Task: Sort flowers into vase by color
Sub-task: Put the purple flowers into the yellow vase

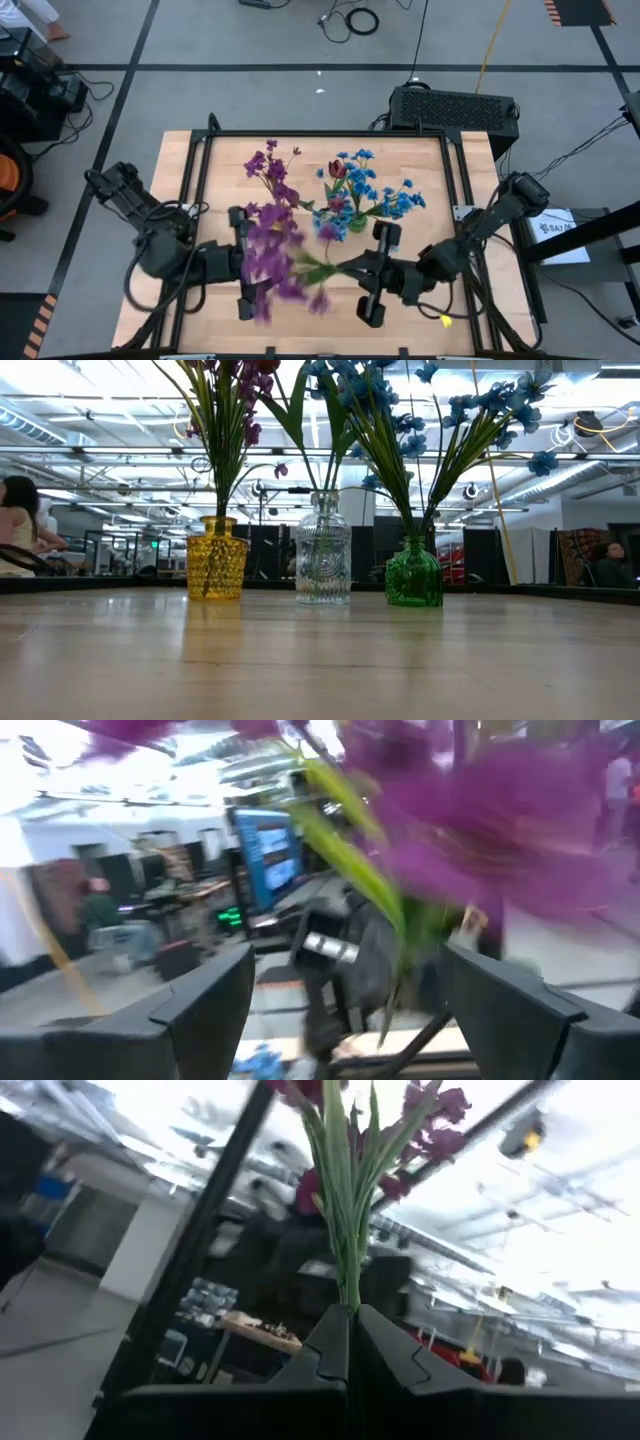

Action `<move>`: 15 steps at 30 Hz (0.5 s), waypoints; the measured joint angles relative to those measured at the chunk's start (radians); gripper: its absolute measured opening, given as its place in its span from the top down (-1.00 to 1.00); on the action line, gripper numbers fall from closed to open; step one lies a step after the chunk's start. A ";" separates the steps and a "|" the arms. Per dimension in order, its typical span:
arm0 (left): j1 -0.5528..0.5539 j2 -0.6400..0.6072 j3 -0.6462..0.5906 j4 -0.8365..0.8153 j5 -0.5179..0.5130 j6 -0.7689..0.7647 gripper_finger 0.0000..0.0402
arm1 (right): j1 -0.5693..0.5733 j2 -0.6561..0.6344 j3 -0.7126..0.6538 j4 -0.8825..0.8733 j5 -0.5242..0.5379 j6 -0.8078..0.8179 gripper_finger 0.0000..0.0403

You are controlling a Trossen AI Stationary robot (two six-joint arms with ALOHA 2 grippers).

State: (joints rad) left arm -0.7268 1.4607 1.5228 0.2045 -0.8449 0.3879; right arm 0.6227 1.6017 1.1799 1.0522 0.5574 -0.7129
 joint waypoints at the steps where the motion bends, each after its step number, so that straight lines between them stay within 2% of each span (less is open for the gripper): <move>1: 0.021 0.003 -0.001 0.003 0.040 -0.023 -0.58 | -0.002 0.008 -0.003 0.001 -0.019 -0.011 1.00; 5: 0.086 0.039 -0.003 0.022 0.156 -0.068 -0.58 | -0.004 0.043 0.001 0.039 -0.019 -0.056 1.00; 10: 0.110 0.094 -0.003 0.124 0.175 -0.015 -0.58 | -0.010 0.083 0.001 0.175 -0.003 -0.187 1.00; 15: 0.110 0.124 -0.003 0.193 0.178 0.040 -0.58 | -0.014 0.085 0.001 0.182 0.090 -0.259 1.00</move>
State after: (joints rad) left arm -0.6170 1.5845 1.5196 0.3976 -0.6670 0.4279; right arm 0.6088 1.6867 1.1812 1.2341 0.6478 -0.9715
